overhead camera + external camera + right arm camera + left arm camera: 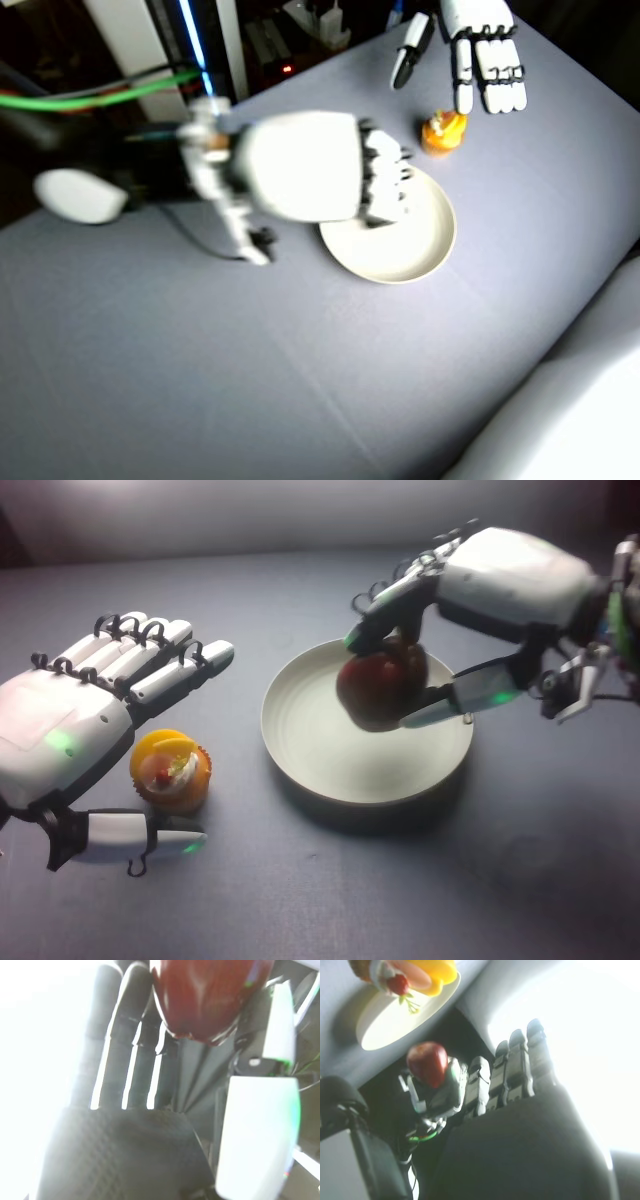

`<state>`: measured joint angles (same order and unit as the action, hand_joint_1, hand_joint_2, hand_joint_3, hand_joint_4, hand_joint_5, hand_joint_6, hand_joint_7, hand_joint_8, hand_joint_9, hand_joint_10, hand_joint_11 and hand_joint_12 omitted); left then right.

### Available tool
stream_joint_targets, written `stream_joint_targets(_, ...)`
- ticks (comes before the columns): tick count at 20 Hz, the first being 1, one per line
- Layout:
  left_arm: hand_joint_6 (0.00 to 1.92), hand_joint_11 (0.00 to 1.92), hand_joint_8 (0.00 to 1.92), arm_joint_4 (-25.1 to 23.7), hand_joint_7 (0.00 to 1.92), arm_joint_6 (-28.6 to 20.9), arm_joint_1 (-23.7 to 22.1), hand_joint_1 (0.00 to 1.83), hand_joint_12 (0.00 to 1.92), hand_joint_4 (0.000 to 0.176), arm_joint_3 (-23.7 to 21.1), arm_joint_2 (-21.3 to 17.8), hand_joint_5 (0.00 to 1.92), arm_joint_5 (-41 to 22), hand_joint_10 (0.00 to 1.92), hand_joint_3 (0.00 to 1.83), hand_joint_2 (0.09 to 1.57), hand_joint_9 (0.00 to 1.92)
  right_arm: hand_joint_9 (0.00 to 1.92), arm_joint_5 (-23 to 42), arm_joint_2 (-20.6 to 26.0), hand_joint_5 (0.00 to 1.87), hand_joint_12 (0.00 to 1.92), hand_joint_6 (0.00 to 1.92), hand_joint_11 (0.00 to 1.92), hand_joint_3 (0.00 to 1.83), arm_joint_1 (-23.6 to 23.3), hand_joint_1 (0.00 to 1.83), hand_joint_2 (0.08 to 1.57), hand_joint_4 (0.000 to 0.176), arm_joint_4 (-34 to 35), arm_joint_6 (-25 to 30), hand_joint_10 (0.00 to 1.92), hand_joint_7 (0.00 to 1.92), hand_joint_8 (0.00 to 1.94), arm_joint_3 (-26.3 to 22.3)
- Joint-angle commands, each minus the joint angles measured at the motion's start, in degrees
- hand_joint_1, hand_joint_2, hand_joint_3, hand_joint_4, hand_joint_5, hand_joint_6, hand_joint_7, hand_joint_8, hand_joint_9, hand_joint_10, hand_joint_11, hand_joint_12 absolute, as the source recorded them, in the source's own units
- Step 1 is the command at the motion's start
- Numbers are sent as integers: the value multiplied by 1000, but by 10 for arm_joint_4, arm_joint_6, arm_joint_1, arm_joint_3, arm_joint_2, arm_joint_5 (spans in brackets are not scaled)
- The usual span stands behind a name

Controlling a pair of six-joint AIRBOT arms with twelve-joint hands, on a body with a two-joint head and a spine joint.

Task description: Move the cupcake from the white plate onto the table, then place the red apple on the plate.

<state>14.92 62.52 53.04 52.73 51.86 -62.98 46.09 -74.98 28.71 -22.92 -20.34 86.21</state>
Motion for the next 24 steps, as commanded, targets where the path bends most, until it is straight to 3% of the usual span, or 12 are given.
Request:
stream_joint_targets(1, 0, 53, 0, -9, 0, -2, -3, 752, 24, 174, -1, -6, 30, -74, 0, 2, 865, 0, 1159, 28, -6, 1190, 1281, 616, 813, 6, -6, 1276, 999, 13, 12, 9, 532, 1374, 302, 9)
stream_joint_targets(3, 7, 27, 0, -10, 0, -2, -4, 769, 15, 176, -1, -6, 33, -76, 0, 0, 852, 0, 1255, -9, -32, 1172, 1221, 661, 696, 0, -6, 1276, 1000, 5, 0, 15, 315, 1409, 241, 29)
stream_joint_targets(4, 15, 13, 0, -10, 0, -2, -4, 780, 9, 166, -1, -6, 58, -77, 0, 0, 854, 0, 1085, -22, -45, 1115, 1250, 748, 554, 0, -6, 1395, 1016, 0, -4, 23, 869, 1345, 317, 42)
stream_joint_targets(5, 14, 12, 0, -10, 0, -2, -4, 774, 9, 159, -1, -6, 59, -77, 0, 0, 852, 0, 1036, -27, -51, 1115, 1291, 790, 360, 0, -6, 1392, 1021, 0, -7, 29, 916, 1352, 319, 48)
stream_joint_targets(6, 12, 2, 0, -10, 0, -3, -4, 776, 1, 146, -1, -5, 62, -77, 0, 1, 859, 0, 984, -32, -55, 1078, 1354, 816, 291, 5, -6, 1274, 1042, 1, -10, 33, 567, 1216, 584, 52)
stream_joint_targets(7, 12, 6, 0, -10, 0, -4, -4, 779, 3, 143, -1, -5, 65, -77, 0, 1, 860, 0, 924, -36, -56, 927, 1326, 342, 408, 0, -6, 1172, 972, 0, -15, 33, 391, 959, 287, 52)
stream_joint_targets(9, 8, 15, 0, -7, 0, -4, -4, 800, 7, 135, -1, -5, 63, -78, 0, 1, 862, 0, 520, -36, -56, 593, 1357, 19, 97, 0, -6, 986, 888, 71, -17, 33, 152, 523, 21, 50)
stream_joint_targets(15, 2, 47, 0, -3, 0, -8, 1, 795, 23, 150, -4, -7, 56, -88, 0, 0, 852, 0, 87, -25, -45, 0, 500, 0, 0, 1, -6, 838, 839, 173, -7, 33, 8, 7, 0, 30)
stream_joint_targets(18, 0, 5, 0, 6, 0, -9, 9, 821, 3, 175, -8, -12, 13, -109, 0, 0, 854, 0, 2, 14, -5, 0, 28, 0, 24, 0, 1, 550, 816, 128, 21, 31, 0, 0, 0, 12)
stream_joint_targets(19, 0, 0, 0, 9, 0, -12, 13, 814, 0, 176, -10, -14, 2, -120, 0, 3, 860, 0, 0, 34, 10, 0, 27, 0, 48, 0, 8, 525, 814, 166, 38, 22, 0, 0, 0, -1)
stream_joint_targets(23, 0, 0, 0, 17, 0, -46, 39, 843, 0, 173, -18, -25, 0, -192, 0, 14, 891, 0, 0, 220, 114, 0, 0, 0, 0, 0, 93, 731, 825, 176, 161, -42, 0, 0, 0, -101)
stream_joint_targets(24, 0, 116, 10, 19, 29, -63, 48, 778, 52, 91, -19, -28, 0, -216, 19, 0, 931, 55, 0, 262, 138, 0, 0, 0, 0, 3, 117, 855, 882, 176, 180, -42, 0, 0, 0, -118)
